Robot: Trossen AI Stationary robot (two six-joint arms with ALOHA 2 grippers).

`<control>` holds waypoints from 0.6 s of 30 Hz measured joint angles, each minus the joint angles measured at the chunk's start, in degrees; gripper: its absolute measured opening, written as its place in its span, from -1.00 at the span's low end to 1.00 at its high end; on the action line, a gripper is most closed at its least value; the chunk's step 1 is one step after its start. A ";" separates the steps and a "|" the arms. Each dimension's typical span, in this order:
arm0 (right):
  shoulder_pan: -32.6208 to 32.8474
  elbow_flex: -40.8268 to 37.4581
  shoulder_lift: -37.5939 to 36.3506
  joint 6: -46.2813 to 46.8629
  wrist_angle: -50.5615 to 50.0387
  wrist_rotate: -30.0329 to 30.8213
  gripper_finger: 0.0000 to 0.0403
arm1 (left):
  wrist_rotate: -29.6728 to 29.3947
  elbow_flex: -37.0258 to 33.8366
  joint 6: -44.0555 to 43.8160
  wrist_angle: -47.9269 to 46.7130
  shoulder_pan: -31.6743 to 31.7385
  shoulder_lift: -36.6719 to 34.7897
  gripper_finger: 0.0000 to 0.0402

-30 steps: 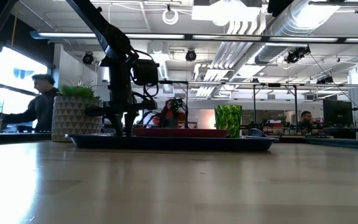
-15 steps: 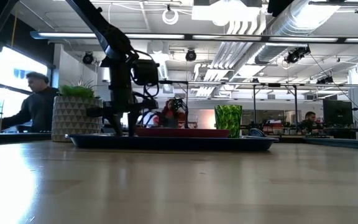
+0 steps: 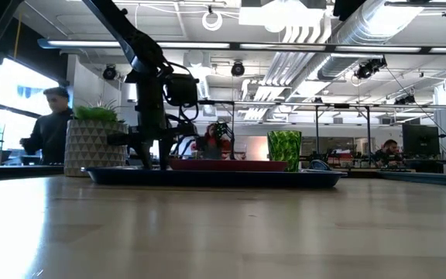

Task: Pick and place plate/cup/fork/spoon on tray
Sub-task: Put the orange spoon on the left of the pink plate on the blue tray, then return to Home Position

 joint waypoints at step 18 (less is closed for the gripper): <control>0.01 0.00 -0.01 0.00 0.00 -0.02 -0.32 | -2.27 0.07 -0.11 -1.13 0.07 -4.51 -0.51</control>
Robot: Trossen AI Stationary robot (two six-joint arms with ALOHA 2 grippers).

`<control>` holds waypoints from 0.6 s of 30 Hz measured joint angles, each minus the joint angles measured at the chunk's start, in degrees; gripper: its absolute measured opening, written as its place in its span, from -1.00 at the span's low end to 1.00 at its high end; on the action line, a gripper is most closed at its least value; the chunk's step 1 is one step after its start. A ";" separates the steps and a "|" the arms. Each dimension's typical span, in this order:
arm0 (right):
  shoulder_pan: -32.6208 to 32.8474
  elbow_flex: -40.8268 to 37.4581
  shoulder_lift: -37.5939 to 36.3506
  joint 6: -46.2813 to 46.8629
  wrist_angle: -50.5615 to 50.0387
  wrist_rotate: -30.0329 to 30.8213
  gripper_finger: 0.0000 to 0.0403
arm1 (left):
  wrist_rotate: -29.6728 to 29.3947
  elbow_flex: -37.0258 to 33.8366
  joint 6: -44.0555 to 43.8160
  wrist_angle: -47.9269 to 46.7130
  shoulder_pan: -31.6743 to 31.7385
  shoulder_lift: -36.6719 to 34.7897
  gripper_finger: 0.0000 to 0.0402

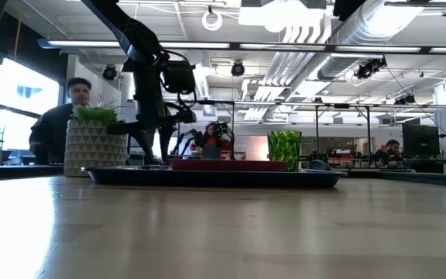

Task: Pick and place plate/cup/fork/spoon on tray
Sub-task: Return to Home Position

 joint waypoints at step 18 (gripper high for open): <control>0.23 0.00 -0.01 1.21 1.00 -3.07 -0.32 | 0.87 0.02 4.70 2.46 -7.10 -22.83 -0.51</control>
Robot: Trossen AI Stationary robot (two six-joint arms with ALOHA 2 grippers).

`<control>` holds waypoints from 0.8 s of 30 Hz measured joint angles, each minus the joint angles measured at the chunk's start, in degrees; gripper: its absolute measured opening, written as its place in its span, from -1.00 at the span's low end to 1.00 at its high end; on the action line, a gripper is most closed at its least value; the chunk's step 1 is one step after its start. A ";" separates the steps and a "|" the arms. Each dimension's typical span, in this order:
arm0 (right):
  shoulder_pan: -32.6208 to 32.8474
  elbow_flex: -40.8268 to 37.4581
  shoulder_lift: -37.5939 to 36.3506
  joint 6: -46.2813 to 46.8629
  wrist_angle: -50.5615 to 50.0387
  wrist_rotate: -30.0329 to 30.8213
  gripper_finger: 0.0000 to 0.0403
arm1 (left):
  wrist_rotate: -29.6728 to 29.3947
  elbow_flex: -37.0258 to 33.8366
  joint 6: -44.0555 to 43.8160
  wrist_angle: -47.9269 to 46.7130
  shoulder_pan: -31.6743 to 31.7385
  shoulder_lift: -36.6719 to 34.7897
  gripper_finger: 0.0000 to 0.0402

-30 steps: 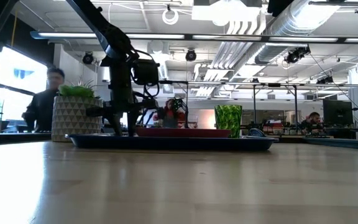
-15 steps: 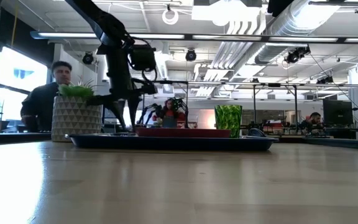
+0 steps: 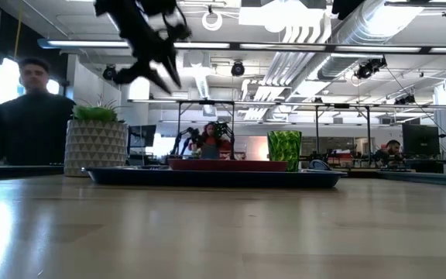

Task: Pick and place plate/cup/fork/spoon on tray
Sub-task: Return to Home Position

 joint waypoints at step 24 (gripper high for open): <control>5.55 0.01 0.02 6.06 20.80 1.82 -0.32 | -1.12 -21.35 31.45 19.50 -27.54 -38.59 -0.51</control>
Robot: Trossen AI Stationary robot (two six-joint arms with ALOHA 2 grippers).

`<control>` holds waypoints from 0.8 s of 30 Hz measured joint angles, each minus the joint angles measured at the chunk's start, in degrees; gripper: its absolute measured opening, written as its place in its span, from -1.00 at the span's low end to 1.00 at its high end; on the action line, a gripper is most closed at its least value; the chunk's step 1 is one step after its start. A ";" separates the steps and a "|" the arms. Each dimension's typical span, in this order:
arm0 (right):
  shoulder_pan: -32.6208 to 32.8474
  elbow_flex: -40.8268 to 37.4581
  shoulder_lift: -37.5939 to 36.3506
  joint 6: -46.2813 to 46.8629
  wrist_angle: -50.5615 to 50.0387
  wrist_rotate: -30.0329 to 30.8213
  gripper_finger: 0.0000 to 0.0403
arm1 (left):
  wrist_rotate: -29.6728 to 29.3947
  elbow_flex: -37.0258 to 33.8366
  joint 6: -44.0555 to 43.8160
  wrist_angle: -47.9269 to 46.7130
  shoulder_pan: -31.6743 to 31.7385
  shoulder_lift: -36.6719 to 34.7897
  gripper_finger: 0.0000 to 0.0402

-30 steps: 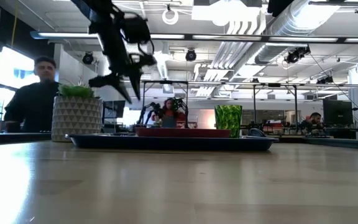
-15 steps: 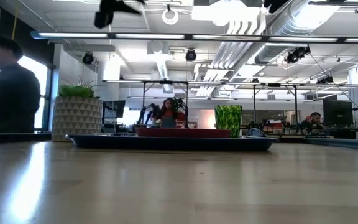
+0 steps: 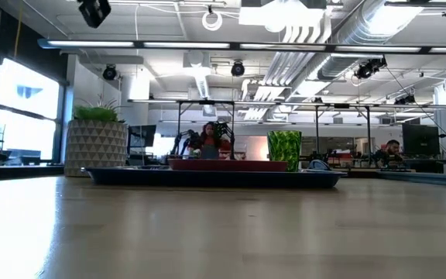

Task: Pick and place plate/cup/fork/spoon on tray
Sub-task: Return to Home Position

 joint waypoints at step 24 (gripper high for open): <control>0.02 -0.01 0.00 -3.82 17.99 3.70 -0.32 | 2.20 -34.81 8.13 11.16 -2.65 -37.03 -0.51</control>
